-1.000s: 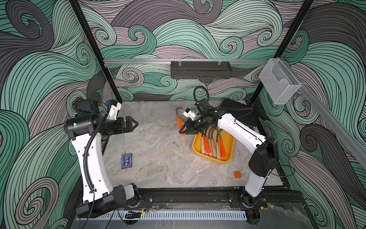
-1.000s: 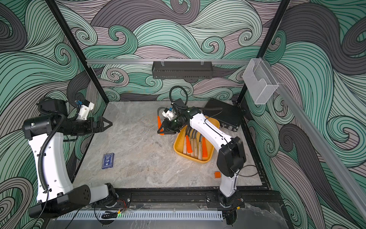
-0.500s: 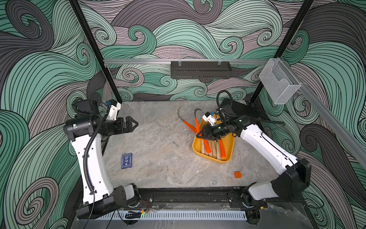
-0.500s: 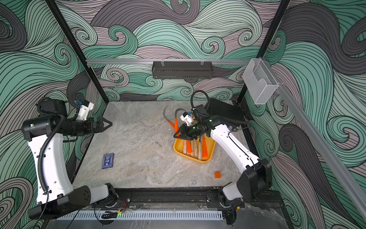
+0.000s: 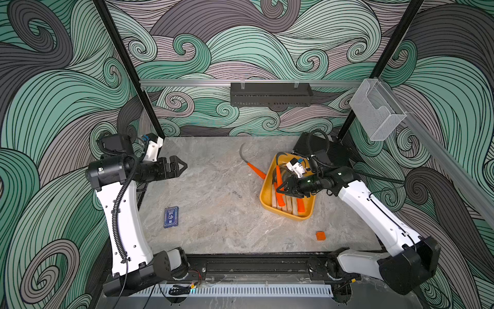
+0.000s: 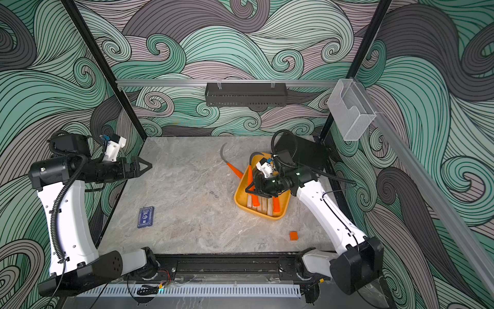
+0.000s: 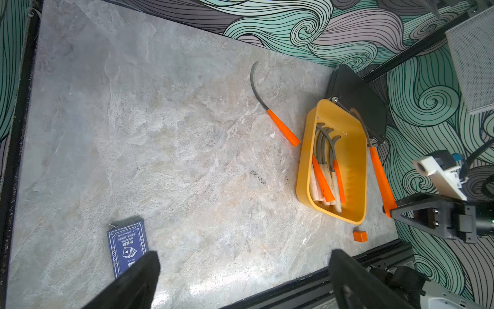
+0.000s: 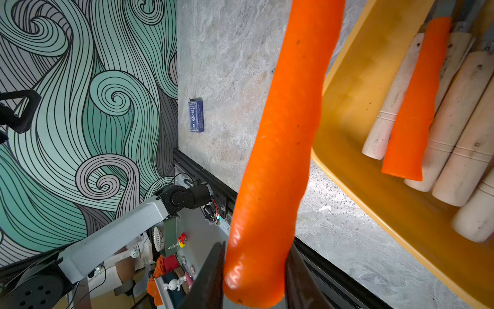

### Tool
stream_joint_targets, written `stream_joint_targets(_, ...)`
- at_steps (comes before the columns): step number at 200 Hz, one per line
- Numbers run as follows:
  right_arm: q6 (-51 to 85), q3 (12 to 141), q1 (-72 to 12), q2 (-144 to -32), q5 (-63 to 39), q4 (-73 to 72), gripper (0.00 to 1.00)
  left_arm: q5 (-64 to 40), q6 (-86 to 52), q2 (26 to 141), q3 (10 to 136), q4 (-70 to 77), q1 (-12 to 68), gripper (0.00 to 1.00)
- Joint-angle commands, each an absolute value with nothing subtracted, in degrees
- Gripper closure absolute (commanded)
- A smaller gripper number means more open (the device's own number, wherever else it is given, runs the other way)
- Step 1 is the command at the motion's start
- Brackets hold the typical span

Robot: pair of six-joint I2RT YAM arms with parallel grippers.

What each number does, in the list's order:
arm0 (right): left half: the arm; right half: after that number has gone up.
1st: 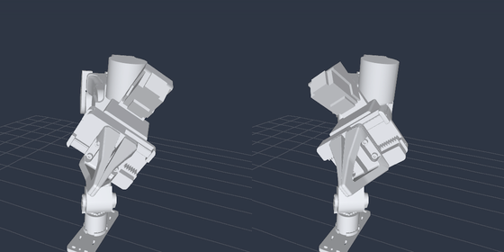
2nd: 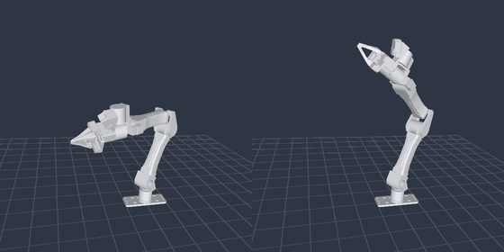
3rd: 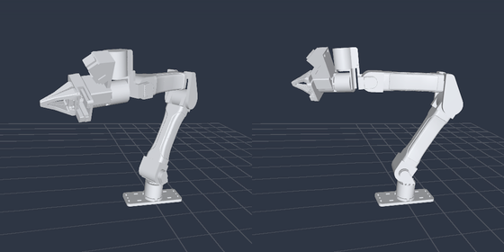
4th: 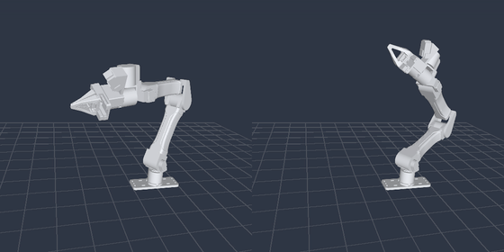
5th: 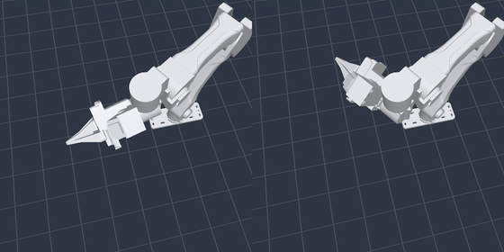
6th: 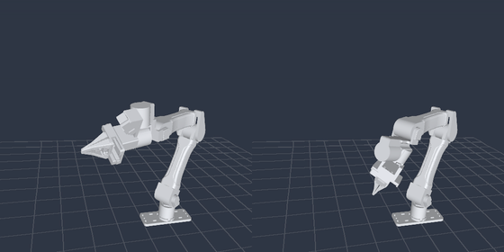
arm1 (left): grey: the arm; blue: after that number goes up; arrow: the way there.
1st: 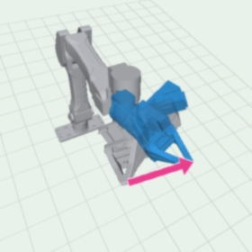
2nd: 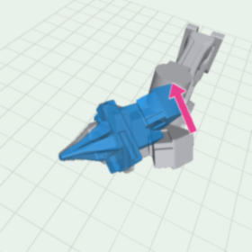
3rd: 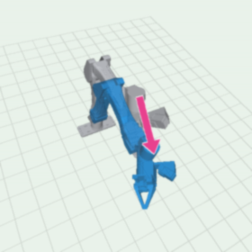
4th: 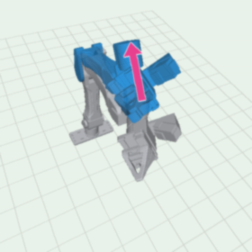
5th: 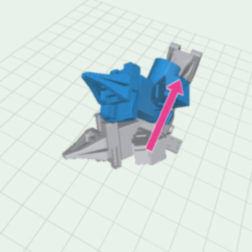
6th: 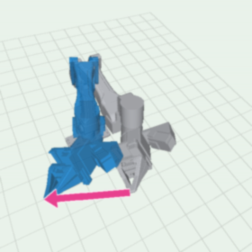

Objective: Put small sickles into storage boxes
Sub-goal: Place the sickle in the storage box.

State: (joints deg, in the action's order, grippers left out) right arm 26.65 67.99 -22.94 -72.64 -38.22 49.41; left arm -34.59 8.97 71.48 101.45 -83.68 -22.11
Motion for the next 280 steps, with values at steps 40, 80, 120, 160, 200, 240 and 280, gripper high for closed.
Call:
stream_joint_targets(40, 24.37, 65.66, -21.83, -72.43, -34.17, 51.49, 0.89, -36.65, 8.34, 71.48, 104.08, -83.0, -22.49, 0.02)
stream_joint_targets(80, 22.29, 65.9, -21.86, -74.54, -31.51, 52.81, 0.88, -37.09, 8.16, 71.03, 103.62, -83.16, -22.42, 0.01)
stream_joint_targets(120, 20.13, 66.57, -21.8, -77.48, -28.63, 53.62, 0.88, -36.74, 8.37, 70.4, 103.01, -83.12, -22.45, 0.01)
stream_joint_targets(160, 18.31, 67.88, -21.87, -81.69, -26.78, 53.57, 0.88, -36.47, 8.4, 69.59, 101.95, -83.07, -22.46, 0.01)
stream_joint_targets(200, 17.08, 69.5, -21.82, -86.16, -25.96, 53.66, 0.88, -36.47, 8.44, 69.35, 101.82, -83.58, -22.42, 0.01)
stream_joint_targets(240, 16.79, 70.31, -22.06, -89.49, -25.83, 53.7, 0.86, -36.46, 8.31, 68.64, 100.99, -83.45, -22.44, 0.01)
stream_joint_targets(280, 16.66, 71.06, -22.59, -92.81, -24.39, 53.8, 0.85, -35.96, 8.34, 68.07, 99.93, -82.97, -22.48, 0.02)
